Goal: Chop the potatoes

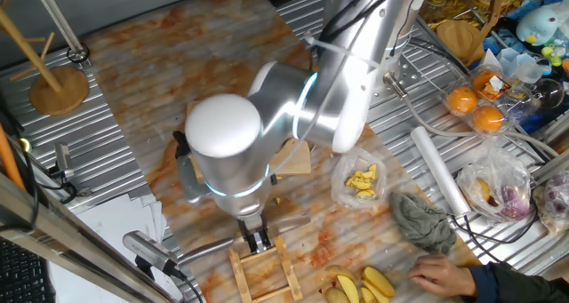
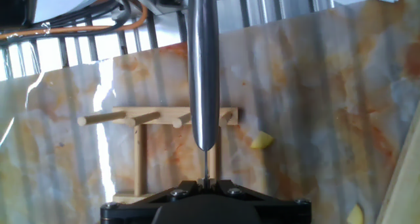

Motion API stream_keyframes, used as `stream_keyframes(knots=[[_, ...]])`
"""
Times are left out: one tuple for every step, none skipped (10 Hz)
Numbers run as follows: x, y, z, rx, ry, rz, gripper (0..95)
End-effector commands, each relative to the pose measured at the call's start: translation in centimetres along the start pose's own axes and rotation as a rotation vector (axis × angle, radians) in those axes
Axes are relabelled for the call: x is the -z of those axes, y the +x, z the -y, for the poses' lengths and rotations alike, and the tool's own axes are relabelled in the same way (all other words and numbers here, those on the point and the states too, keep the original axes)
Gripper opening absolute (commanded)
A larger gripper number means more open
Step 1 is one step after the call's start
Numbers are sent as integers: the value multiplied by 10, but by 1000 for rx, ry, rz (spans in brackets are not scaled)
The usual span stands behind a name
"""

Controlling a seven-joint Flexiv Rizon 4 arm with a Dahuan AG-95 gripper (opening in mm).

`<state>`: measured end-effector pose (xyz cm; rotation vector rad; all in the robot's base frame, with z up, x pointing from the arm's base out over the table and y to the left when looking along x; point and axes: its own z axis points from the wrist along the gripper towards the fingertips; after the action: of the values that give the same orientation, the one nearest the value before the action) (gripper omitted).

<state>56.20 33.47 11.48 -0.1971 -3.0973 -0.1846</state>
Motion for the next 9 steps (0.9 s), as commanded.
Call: stream_keyframes(knots=[[-3,-2,1,4,0,1,0],[-8,-5,2,8,0,-3,0],[-12,-7,2,9,-2,-2,0],[-15,-8,1,10,-1,-2,0],[-20,-9,0,13,0,-2,0],[-24,-11,0,22,1,-3,0],[-28,-12,1,28,1,-3,0],[-31,-14,3,33,1,-4,0],[-35,-17,4,39,1,-7,0]])
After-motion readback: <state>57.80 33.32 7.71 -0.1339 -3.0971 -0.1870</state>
